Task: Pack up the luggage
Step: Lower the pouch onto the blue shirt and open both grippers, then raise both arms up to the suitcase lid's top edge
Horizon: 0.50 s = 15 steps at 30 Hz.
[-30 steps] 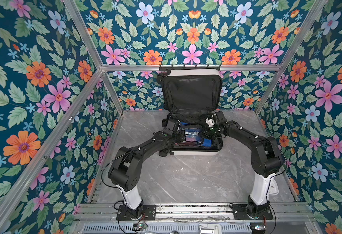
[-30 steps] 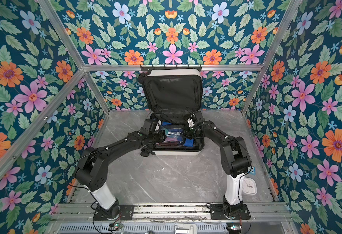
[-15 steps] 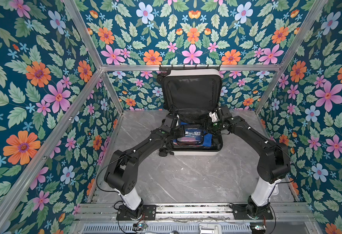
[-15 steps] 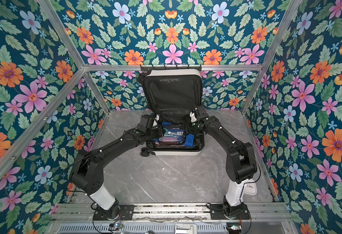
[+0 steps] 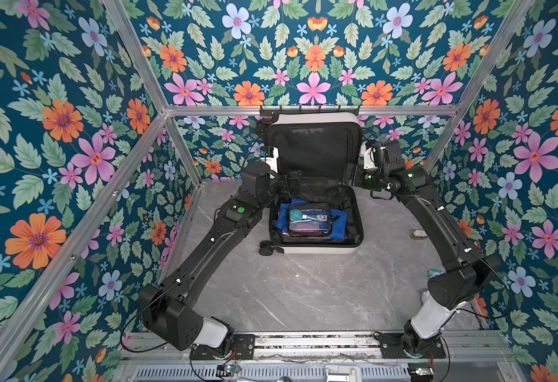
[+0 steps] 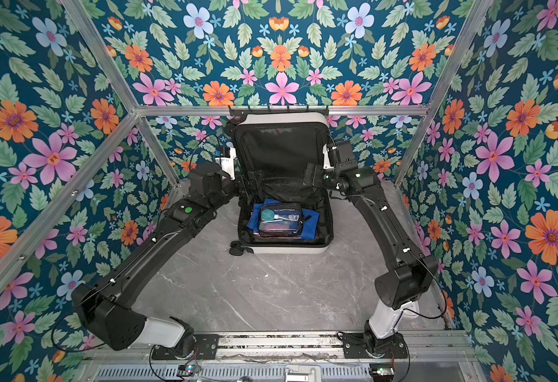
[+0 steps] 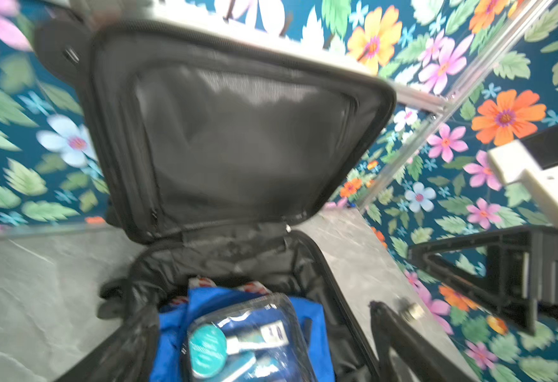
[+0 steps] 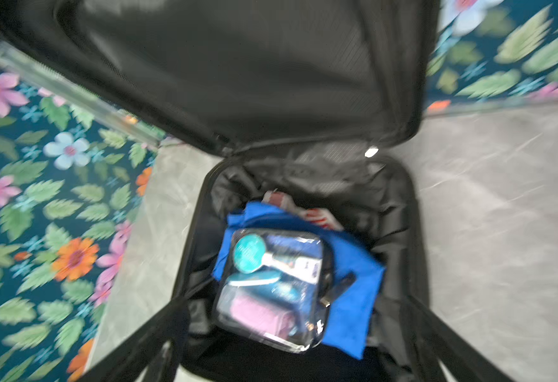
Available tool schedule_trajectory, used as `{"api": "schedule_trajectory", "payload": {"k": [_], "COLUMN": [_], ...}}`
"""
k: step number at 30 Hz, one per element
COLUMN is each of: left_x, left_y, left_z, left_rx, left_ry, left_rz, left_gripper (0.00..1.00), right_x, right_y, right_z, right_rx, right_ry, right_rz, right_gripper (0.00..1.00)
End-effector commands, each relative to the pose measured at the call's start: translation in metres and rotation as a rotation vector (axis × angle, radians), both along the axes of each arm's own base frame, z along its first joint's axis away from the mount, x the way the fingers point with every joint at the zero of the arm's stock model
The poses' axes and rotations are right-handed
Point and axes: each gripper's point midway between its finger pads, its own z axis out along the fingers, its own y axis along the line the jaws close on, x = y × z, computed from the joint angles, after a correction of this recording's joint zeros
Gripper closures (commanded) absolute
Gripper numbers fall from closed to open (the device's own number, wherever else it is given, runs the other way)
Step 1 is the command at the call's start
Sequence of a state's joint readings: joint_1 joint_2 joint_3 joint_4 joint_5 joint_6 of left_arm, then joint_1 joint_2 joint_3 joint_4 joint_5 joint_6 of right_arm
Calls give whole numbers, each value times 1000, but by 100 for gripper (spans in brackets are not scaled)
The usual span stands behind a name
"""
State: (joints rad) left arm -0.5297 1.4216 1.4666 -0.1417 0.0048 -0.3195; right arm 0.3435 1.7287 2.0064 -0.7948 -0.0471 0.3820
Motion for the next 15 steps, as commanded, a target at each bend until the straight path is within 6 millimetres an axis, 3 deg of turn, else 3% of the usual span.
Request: {"api": "schedule_trajectory", "payload": {"k": [1, 5, 7, 9, 13, 15], "left_x": [0, -6, -15, -18, 30, 53], "left_y": [12, 27, 44, 44, 46, 56], "left_z": [47, 66, 73, 77, 71, 69], "left_rx": [55, 48, -7, 18, 87, 32], "left_ry": [-200, -355, -437, -478, -334, -286], "left_rz": [39, 107, 179, 160, 147, 136], "left_gripper": [0, 0, 0, 0, 0, 0], "right_x": [9, 17, 24, 28, 41, 48], "right_y": [-24, -24, -28, -27, -33, -41], "right_z": [19, 48, 57, 64, 81, 88], "right_rx": [-93, -101, -115, -118, -70, -2], "right_ry": [-66, -173, -209, -231, -254, -244], "right_rz": [-104, -100, -129, -107, -94, -92], "right_gripper": [1, 1, 0, 0, 0, 0]}}
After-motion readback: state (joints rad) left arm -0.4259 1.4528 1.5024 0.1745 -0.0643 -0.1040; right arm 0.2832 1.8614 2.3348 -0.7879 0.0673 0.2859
